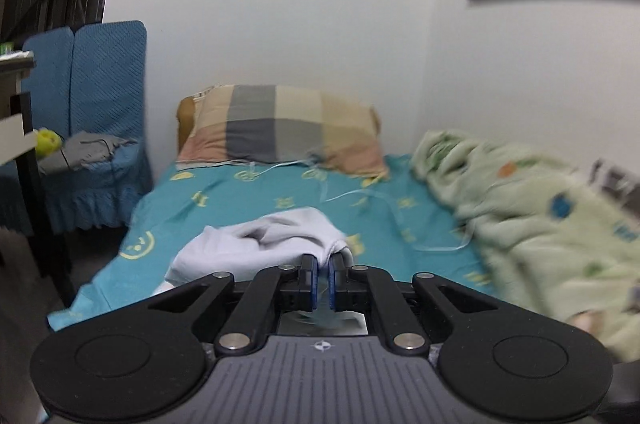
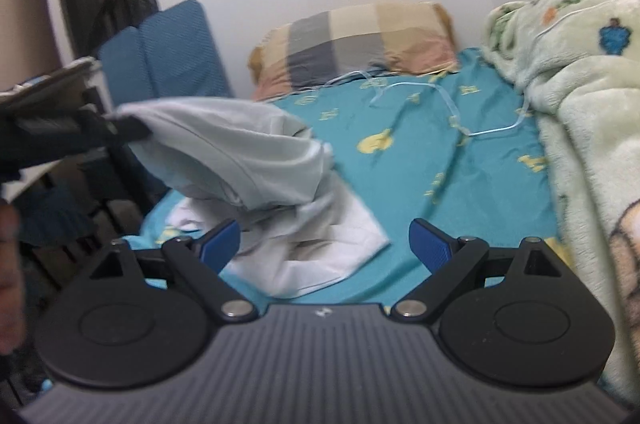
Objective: Fold clothes
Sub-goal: 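Grasp the white T-shirt edge with the left gripper and lift it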
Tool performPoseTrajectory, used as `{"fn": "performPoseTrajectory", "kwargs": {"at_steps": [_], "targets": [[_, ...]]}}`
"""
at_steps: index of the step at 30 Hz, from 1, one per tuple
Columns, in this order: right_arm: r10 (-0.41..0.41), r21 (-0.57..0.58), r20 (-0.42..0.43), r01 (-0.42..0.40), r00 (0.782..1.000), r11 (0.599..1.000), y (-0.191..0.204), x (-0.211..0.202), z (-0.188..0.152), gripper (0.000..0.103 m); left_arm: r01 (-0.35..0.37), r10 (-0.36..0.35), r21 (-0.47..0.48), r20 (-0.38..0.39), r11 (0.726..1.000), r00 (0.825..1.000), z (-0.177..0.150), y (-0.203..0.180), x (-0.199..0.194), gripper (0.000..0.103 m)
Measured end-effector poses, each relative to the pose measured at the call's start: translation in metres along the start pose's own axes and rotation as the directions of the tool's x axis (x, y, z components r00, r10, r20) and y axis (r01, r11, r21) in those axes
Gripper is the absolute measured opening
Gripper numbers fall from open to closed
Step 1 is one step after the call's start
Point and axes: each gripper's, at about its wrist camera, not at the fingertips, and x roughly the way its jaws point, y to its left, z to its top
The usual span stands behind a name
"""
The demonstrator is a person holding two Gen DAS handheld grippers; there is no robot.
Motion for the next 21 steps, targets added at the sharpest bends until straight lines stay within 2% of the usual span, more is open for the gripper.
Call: {"fn": "performPoseTrajectory", "kwargs": {"at_steps": [5, 10, 16, 21], "targets": [[0.152, 0.04, -0.011, -0.151, 0.988, 0.988, 0.018, -0.017, -0.006, 0.093, 0.081, -0.078, -0.106, 0.025, 0.991, 0.997, -0.008, 0.004, -0.075, 0.005], [0.246, 0.119, -0.04, -0.24, 0.968, 0.964, 0.032, -0.017, -0.014, 0.093, 0.128, -0.117, -0.187, 0.067, 0.974, 0.991, -0.023, 0.023, -0.108, 0.006], [0.271, 0.174, -0.007, -0.266, 0.963, 0.948, 0.044, -0.007, 0.002, 0.093, 0.162, -0.147, -0.238, 0.081, 0.957, 0.986, -0.03, 0.04, -0.108, 0.006], [0.19, 0.199, 0.021, -0.19, 0.982, 0.961, 0.048, 0.021, 0.009, 0.093, 0.148, -0.12, -0.262, 0.121, 0.954, 0.985, -0.034, 0.054, -0.099, 0.005]]}}
